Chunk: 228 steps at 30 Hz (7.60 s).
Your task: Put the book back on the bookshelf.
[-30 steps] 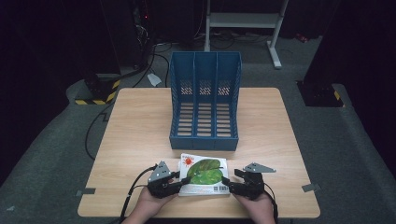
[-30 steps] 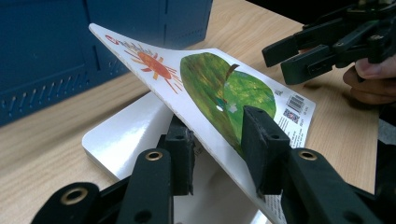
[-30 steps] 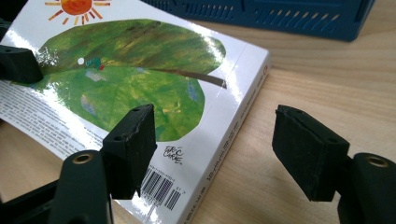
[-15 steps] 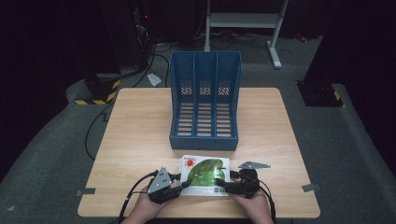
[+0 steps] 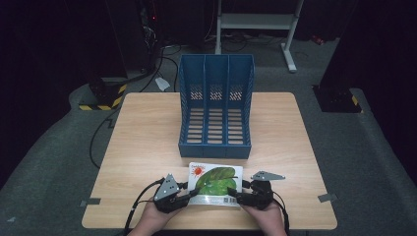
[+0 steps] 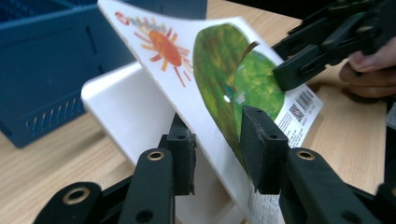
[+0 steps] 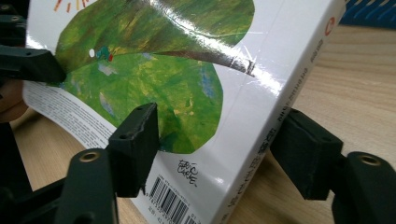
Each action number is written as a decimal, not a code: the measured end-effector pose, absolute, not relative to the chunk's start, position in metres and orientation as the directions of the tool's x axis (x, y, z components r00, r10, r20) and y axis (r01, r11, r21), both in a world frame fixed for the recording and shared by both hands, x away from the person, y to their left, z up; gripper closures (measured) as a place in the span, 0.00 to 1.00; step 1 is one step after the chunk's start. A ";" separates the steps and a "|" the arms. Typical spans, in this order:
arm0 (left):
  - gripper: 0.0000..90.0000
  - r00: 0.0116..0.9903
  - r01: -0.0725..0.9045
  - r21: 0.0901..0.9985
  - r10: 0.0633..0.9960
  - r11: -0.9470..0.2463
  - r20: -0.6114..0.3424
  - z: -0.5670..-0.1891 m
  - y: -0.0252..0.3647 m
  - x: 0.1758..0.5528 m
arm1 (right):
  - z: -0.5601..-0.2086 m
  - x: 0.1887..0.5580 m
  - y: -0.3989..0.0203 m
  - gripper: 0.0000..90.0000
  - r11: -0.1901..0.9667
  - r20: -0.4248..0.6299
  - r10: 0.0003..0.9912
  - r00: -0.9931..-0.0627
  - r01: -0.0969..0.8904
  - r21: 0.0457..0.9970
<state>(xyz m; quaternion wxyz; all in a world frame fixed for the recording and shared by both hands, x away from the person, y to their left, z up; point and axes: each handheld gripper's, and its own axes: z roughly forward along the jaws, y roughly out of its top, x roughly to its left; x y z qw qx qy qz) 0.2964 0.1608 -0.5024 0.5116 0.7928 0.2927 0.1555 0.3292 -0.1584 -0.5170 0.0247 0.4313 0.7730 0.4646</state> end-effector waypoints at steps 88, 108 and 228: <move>0.42 0.349 0.594 0.764 0.936 -0.254 0.040 -0.528 0.240 0.330 | -0.466 0.315 -0.142 0.77 0.306 0.038 0.622 -0.782 0.287 0.908; 0.37 0.361 0.610 0.755 0.933 -0.241 0.006 -0.528 0.235 0.342 | -0.461 0.307 -0.140 0.84 0.303 0.029 0.660 -0.751 0.301 0.904; 0.38 0.418 0.591 0.756 0.908 -0.280 0.009 -0.528 0.234 0.339 | -0.426 0.487 -0.110 0.83 0.156 -0.066 0.975 -0.210 0.445 0.882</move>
